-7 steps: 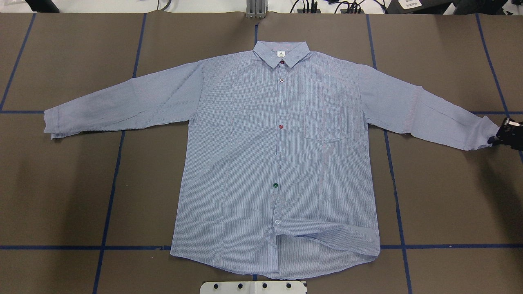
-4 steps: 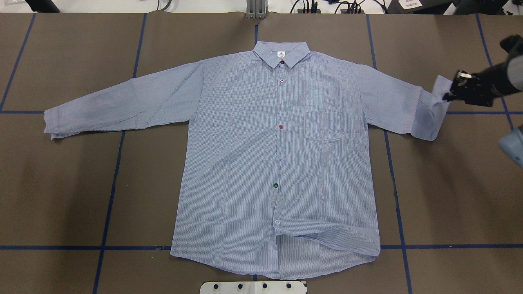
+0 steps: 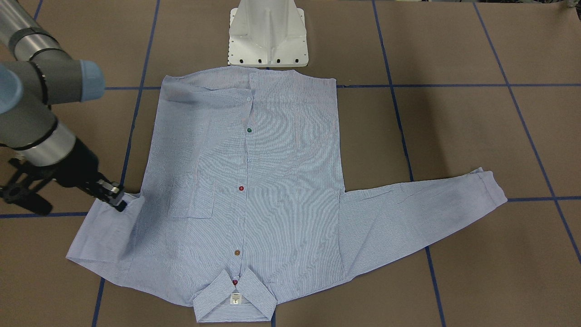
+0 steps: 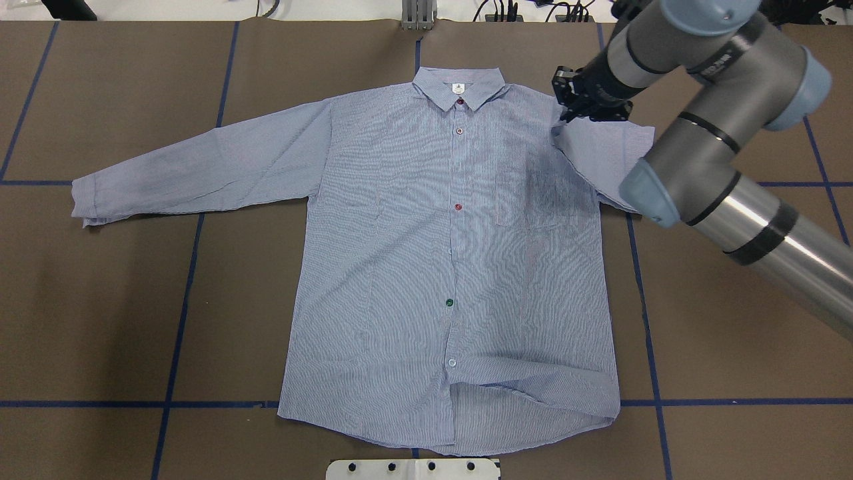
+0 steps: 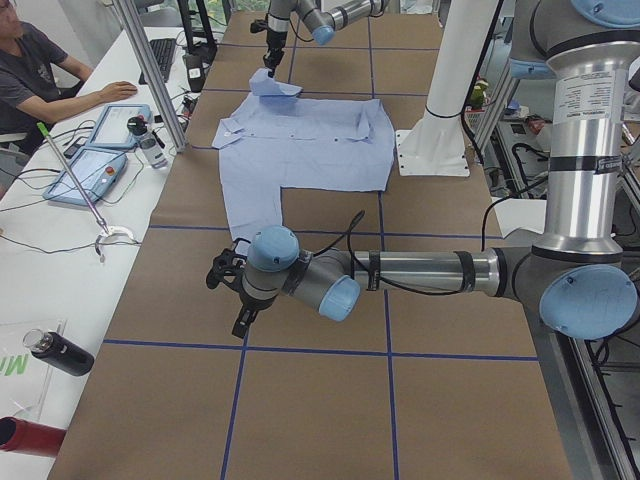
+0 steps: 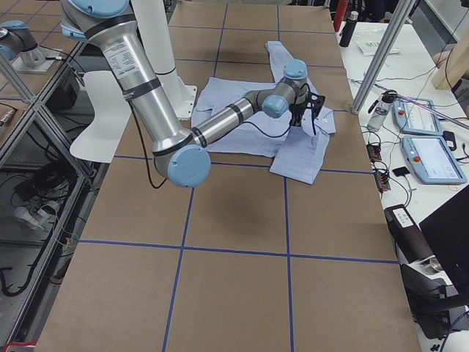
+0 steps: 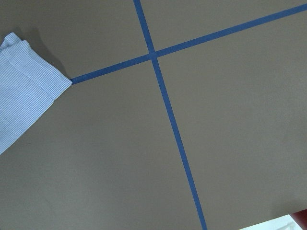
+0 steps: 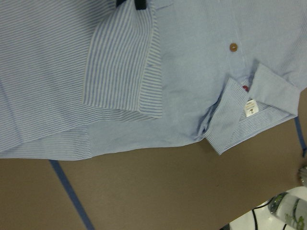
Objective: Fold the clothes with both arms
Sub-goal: 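Lift the sleeve with the right gripper and fold it across toward the collar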
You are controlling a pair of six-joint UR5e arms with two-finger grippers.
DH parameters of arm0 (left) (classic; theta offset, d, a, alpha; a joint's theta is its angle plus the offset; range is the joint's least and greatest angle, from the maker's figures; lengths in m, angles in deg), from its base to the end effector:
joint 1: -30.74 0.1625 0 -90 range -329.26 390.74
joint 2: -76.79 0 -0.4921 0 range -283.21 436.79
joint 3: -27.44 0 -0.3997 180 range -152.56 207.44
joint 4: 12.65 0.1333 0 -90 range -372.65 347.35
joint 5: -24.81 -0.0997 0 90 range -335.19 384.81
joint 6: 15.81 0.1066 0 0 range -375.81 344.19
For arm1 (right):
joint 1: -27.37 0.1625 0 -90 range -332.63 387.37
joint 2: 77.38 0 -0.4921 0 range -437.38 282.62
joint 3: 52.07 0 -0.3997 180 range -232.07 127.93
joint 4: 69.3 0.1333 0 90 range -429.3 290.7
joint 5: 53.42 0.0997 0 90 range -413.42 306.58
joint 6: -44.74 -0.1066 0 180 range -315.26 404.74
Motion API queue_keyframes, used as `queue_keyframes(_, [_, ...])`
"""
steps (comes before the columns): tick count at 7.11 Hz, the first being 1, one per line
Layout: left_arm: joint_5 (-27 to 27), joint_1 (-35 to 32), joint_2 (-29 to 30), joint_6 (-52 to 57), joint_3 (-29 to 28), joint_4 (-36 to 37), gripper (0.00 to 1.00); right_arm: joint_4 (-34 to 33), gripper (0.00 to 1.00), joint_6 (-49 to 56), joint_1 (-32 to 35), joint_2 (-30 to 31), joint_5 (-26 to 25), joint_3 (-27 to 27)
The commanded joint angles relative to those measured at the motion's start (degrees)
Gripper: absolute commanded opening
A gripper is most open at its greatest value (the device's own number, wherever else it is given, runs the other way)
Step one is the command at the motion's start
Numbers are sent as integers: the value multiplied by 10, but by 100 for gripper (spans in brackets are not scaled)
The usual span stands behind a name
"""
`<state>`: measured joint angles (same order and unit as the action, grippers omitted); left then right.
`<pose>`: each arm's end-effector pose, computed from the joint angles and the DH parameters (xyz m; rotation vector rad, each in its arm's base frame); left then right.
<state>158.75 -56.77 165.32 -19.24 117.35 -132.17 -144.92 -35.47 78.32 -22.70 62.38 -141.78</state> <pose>-0.0371 -0.5131 0.6864 0.4241 0.7741 0.1717 -0.4047 -0.6368 0.3213 0.0650 -0.9523 0.4697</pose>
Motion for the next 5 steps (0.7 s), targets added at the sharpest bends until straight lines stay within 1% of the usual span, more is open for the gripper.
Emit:
queue_keyframes(1, [0,0,1,0,1,0,99,-19,0,-44,-48,-123,-32,80])
queue_keyframes(3, [0,1,0,0,0,0,99,-15,0,-47,-73,-193,-45,147])
queue_keyframes(4, [0,1,1,0,0,0,99,-4,0,-47,-89,-214,-70,168])
queue_keyframes(5, [0,0,1,0,1,0,99,-2,0,-48,-95,-225,-75,181])
